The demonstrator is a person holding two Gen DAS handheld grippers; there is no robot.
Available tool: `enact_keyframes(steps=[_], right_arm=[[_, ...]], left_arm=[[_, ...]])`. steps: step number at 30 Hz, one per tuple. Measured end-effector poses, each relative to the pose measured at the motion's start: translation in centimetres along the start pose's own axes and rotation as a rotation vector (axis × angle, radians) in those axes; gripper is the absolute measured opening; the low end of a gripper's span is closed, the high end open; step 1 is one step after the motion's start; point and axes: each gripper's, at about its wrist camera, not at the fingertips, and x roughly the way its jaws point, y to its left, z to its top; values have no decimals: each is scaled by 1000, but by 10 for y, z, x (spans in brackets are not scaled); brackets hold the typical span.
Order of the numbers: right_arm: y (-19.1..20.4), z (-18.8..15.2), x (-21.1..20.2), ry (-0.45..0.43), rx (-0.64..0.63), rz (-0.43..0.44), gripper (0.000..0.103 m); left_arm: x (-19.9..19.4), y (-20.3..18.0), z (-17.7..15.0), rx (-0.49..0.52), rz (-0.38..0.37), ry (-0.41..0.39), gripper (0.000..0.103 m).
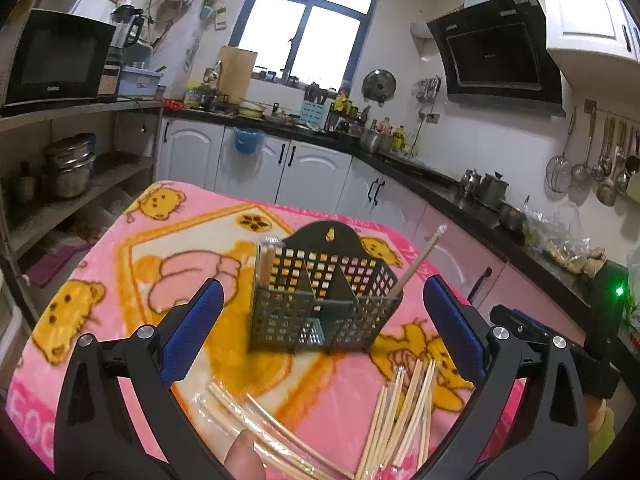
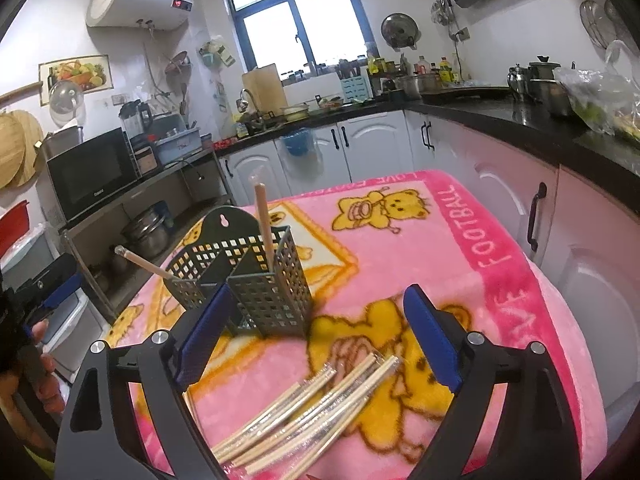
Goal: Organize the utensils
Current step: 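Move both open tools back to the chopstick pile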
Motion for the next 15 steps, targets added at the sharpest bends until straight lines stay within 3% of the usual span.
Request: enact_keyframes(steps=[15], right_arm=[[-25, -22, 7, 77, 25, -40, 84]], left_arm=[[32, -16, -42, 29, -50, 160, 92]])
